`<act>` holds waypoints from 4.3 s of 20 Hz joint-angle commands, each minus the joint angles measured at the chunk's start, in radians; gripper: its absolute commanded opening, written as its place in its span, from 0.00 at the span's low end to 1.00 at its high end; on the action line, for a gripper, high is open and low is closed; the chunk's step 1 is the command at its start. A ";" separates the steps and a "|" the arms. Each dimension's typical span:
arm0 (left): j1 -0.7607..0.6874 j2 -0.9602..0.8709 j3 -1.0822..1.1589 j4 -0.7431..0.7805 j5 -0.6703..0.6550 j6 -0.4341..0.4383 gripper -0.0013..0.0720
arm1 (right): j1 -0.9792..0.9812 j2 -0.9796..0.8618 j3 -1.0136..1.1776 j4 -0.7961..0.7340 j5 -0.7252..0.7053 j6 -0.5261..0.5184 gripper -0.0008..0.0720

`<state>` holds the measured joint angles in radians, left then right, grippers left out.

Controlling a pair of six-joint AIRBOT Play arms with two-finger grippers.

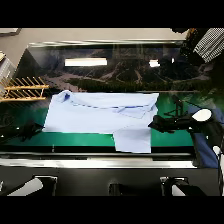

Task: Fold the clothes and pants, and hang the long-sleeved shirts on hangers.

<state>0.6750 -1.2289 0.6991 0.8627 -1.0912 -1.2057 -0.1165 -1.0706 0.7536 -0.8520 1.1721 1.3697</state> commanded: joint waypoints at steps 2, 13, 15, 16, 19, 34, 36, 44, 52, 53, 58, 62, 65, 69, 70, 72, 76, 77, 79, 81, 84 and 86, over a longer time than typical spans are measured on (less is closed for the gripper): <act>0.072 -0.007 -0.002 0.028 0.021 -0.010 0.44 | 0.001 0.013 0.000 -0.002 0.020 0.004 0.05; -0.064 -0.130 -0.001 0.008 0.192 -0.010 0.44 | 0.001 0.013 0.000 -0.002 0.027 0.004 0.05; -0.097 -0.157 -0.001 0.008 0.202 -0.010 0.43 | 0.001 0.013 0.000 0.000 0.034 0.004 0.05; -0.111 -0.166 -0.001 0.007 0.201 -0.011 0.40 | 0.001 0.014 0.000 0.001 0.035 0.004 0.05; -0.141 -0.157 0.023 -0.043 0.191 -0.005 0.04 | 0.001 0.053 0.003 0.001 0.013 0.004 0.04; -0.251 0.418 0.812 0.100 -0.111 -0.380 0.04 | 0.001 0.427 0.819 -0.245 -0.019 0.086 0.04; -0.251 0.535 0.821 0.204 -0.123 -0.477 0.04 | 0.001 0.509 0.901 -0.336 -0.048 0.161 0.04; -0.251 0.715 0.812 0.526 -0.125 -0.641 0.04 | 0.001 0.539 0.990 -0.485 -0.124 0.331 0.04; -0.320 0.219 0.699 0.345 -0.006 -0.394 0.04 | 0.014 -0.013 0.936 -0.336 0.184 0.377 0.04; -0.352 0.127 0.700 0.345 0.047 -0.382 0.04 | 0.028 -0.087 0.918 -0.343 0.142 0.341 0.04; -0.497 -0.333 0.827 0.345 0.256 -0.379 0.04 | 0.065 -0.461 0.898 -0.354 -0.168 0.305 0.04; -0.553 -0.598 1.013 0.344 0.255 -0.379 0.04 | 0.065 -0.625 0.898 -0.334 -0.336 0.296 0.04; -0.563 -0.668 1.049 0.347 0.196 -0.379 0.04 | 0.065 -0.669 0.898 -0.340 -0.286 0.259 0.04; -0.544 -0.678 1.049 0.352 0.051 -0.379 0.04 | 0.065 -0.660 0.899 -0.396 -0.078 0.249 0.04; -0.542 -0.678 1.049 0.353 0.015 -0.379 0.04 | 0.065 -0.658 0.899 -0.408 -0.023 0.249 0.04; -0.537 -0.679 1.048 0.357 -0.048 -0.379 0.04 | 0.065 -0.659 0.899 -0.437 0.053 0.249 0.04; -0.526 -0.686 1.048 0.406 -0.153 -0.380 0.04 | 0.065 -0.659 0.898 -0.498 0.085 0.268 0.04; -0.522 -0.691 1.048 0.406 -0.167 -0.379 0.04 | 0.065 -0.662 0.898 -0.503 0.084 0.268 0.04; -0.521 -0.703 1.048 0.405 -0.178 -0.380 0.04 | 0.065 -0.676 0.898 -0.504 0.084 0.267 0.04; -0.528 -0.717 1.048 0.404 -0.182 -0.380 0.04 | 0.065 -0.693 0.898 -0.505 0.086 0.267 0.05; -0.536 -0.737 1.048 0.405 -0.182 -0.380 0.04 | 0.065 -0.725 0.898 -0.510 0.097 0.267 0.04; -0.536 -0.748 1.048 0.405 -0.182 -0.380 0.04 | 0.065 -0.750 0.898 -0.525 0.123 0.267 0.05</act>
<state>0.1417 -1.9610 1.7462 1.2663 -1.2621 -1.5852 -0.0525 -1.7908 1.6516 -1.3586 1.2640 1.6382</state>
